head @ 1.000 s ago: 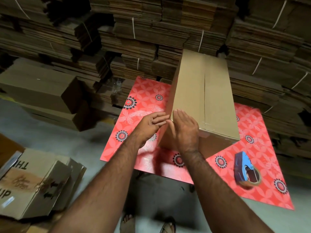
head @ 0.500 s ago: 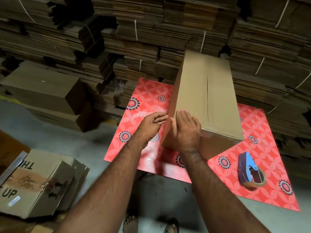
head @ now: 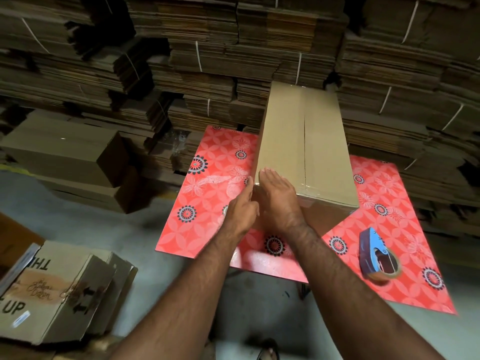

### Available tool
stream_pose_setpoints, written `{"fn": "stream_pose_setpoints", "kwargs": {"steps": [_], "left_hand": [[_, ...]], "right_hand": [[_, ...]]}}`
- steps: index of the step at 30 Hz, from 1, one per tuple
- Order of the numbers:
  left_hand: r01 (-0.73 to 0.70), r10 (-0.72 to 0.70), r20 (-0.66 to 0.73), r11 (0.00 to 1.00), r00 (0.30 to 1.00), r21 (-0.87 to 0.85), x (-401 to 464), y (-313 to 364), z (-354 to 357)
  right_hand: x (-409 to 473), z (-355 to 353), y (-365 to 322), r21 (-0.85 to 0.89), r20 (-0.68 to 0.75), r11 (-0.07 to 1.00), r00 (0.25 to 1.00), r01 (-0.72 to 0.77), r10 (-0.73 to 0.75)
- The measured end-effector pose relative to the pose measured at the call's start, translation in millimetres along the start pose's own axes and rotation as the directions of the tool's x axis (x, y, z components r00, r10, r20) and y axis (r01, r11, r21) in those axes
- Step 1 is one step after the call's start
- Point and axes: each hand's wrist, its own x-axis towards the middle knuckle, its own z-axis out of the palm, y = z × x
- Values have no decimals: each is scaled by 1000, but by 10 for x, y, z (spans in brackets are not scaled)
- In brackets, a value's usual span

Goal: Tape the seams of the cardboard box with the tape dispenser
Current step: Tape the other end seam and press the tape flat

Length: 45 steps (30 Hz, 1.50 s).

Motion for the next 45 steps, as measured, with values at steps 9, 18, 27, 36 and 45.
{"fn": "stream_pose_setpoints", "kwargs": {"steps": [9,18,27,36,45], "left_hand": [[-543,506,294,463,811,700,37,100,-7],[-433,482,300,190,823,881,78,89,137],[-537,515,416,106,750,837,46,133,518],[-533,597,360,136,717,835,258,31,499],[-249,610,53,241,790,938,235,254,885]], "right_hand": [[-379,-110,225,-239,-54,970,998,-44,32],[-854,-356,1006,-282,-127,953,989,-108,74],[-681,-515,791,-326,-54,937,992,-125,113],[-1122,-613,1664,-251,-142,951,979,-181,149],[-686,-507,1387,-183,-222,977,972,-113,71]]}}
